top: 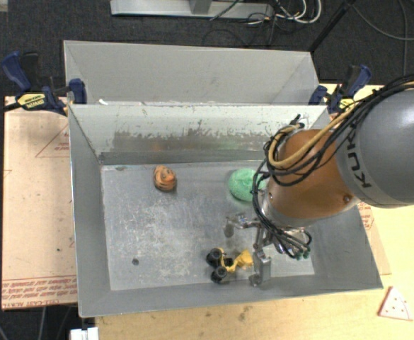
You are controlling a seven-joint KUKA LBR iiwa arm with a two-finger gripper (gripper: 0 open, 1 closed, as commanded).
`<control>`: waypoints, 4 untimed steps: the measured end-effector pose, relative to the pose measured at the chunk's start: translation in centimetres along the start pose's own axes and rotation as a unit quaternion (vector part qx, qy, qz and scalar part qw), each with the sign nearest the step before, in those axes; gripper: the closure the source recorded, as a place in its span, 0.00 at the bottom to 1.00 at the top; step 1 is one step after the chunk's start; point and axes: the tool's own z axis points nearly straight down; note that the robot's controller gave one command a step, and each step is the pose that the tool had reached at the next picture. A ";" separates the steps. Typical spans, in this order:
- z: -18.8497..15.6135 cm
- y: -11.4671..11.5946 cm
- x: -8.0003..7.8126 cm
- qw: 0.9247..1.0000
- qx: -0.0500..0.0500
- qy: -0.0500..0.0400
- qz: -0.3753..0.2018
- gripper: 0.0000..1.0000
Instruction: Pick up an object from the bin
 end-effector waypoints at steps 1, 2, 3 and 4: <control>-1.9 2.6 -0.2 1.000 0.000 -0.003 -0.017 0.00; 3.4 2.7 -1.0 0.999 0.002 -0.007 -0.037 0.00; 3.3 2.2 0.3 0.999 0.001 -0.004 -0.038 1.00; 3.3 2.2 0.3 0.999 0.001 -0.004 -0.038 1.00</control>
Offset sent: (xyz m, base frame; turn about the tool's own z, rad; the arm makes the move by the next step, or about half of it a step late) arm -0.0005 0.0275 -0.0328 -0.0764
